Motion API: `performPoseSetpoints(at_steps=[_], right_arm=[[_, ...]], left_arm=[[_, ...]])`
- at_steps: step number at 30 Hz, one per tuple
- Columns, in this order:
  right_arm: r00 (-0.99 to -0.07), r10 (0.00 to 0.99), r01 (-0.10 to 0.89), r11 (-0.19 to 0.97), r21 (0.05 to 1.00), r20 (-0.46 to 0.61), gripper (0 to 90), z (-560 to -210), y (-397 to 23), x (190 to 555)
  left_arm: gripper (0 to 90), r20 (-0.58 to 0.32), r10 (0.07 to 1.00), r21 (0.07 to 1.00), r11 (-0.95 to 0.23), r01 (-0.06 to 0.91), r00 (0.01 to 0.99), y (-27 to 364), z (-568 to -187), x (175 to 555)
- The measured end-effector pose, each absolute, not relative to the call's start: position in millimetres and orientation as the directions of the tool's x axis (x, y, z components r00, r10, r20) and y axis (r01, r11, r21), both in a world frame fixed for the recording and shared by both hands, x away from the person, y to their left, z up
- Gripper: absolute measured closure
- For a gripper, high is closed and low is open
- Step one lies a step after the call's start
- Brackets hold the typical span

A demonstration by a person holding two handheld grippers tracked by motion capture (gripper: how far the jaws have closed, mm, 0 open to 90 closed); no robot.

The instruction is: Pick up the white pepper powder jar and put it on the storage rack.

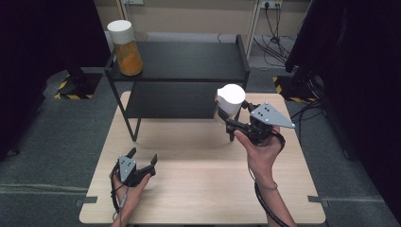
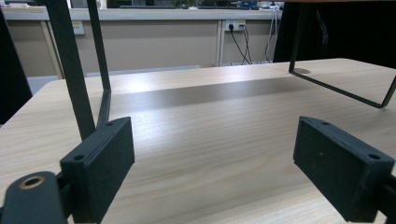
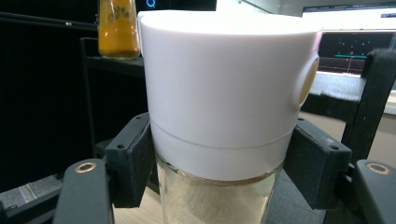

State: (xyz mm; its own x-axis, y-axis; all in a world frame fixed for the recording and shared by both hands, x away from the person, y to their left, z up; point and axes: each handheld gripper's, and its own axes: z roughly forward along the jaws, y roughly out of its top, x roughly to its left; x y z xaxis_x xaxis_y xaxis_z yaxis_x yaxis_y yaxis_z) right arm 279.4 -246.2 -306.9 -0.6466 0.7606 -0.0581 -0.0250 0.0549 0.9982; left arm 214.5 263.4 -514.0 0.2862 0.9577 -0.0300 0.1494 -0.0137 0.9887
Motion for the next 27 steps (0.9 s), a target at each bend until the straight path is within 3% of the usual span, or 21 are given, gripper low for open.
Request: performPoseSetpoints(at_steps=[27], right_arm=[[-0.648,0.760,-0.057,0.009,0.998,-0.044,30.8,-269,-243,285]], left_arm=[[11.9,-0.034,0.957,0.988,-0.010,0.152,0.288,264,-514,215]])
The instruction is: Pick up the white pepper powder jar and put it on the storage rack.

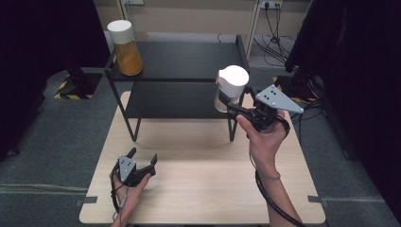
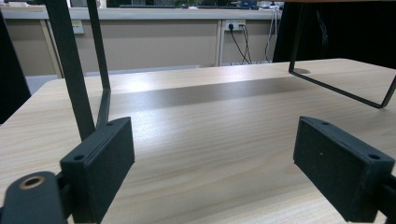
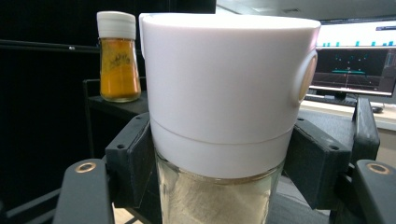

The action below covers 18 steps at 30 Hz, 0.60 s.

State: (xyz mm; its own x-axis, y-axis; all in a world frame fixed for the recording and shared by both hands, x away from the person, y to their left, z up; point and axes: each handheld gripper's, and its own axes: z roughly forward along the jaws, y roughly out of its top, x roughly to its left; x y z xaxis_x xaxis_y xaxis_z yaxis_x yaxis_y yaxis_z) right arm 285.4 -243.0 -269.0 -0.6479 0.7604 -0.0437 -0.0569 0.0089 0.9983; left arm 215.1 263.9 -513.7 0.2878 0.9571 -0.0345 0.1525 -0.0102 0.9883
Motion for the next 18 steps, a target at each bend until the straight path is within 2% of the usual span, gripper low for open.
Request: performPoseSetpoints(at_steps=[18], right_arm=[[-0.641,0.766,-0.077,-0.006,0.997,-0.045,30.8,-240,-231,294]], left_arm=[[11.9,-0.037,0.957,0.988,-0.008,0.154,0.287,264,-513,215]])
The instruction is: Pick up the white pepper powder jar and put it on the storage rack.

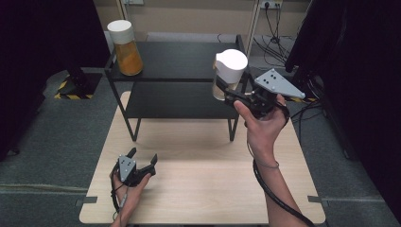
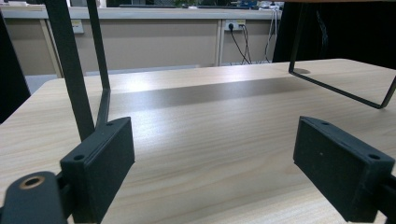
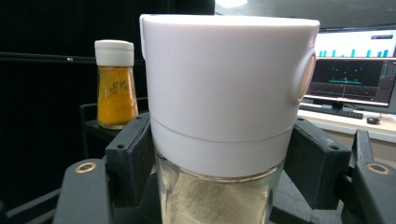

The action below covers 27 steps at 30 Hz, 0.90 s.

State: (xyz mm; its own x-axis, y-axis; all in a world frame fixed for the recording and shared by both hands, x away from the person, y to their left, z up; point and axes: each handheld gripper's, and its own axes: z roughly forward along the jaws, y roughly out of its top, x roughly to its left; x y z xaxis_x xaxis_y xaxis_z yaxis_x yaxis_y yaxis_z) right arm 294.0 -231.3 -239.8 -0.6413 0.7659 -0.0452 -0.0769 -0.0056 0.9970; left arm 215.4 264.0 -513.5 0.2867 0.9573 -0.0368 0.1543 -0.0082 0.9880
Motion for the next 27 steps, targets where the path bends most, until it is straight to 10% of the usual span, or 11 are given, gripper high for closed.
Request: performPoseSetpoints(at_steps=[27], right_arm=[[-0.583,0.811,-0.075,0.001,0.997,-0.045,30.8,-213,-208,322]], left_arm=[[11.9,-0.040,0.956,0.988,-0.005,0.155,0.289,265,-514,216]])
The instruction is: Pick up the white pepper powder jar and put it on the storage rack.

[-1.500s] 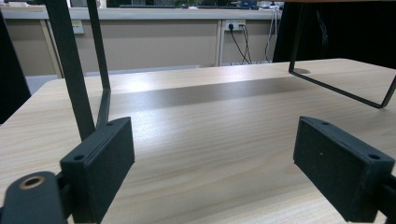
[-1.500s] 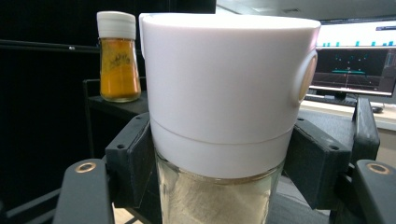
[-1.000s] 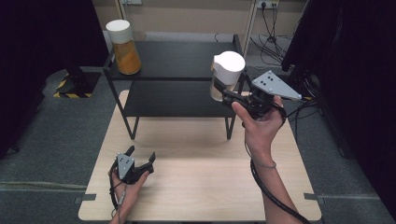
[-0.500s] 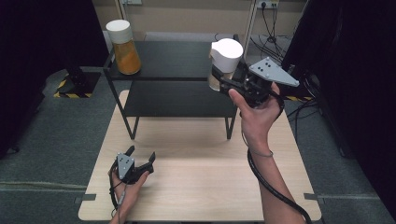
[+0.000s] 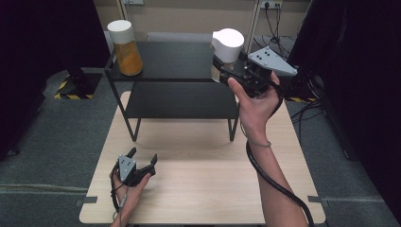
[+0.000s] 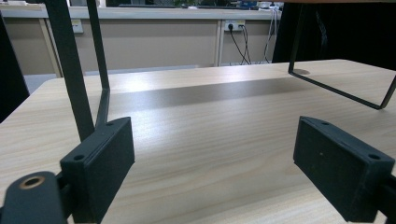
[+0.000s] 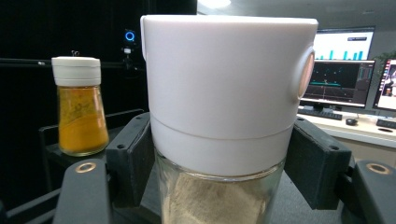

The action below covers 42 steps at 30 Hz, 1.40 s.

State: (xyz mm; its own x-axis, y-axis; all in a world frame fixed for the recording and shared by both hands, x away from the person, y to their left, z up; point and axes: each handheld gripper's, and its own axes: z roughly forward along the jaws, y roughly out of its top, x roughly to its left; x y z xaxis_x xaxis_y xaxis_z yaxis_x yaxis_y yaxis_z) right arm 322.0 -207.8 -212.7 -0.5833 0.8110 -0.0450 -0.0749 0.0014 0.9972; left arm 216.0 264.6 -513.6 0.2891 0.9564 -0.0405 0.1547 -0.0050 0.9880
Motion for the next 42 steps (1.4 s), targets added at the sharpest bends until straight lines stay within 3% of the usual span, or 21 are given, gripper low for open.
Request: performPoseSetpoints(at_steps=[42], right_arm=[[-0.477,0.878,-0.014,0.048,0.999,-0.049,30.8,-203,-183,365]], left_arm=[[11.8,-0.034,0.956,0.989,-0.011,0.149,0.291,264,-514,216]])
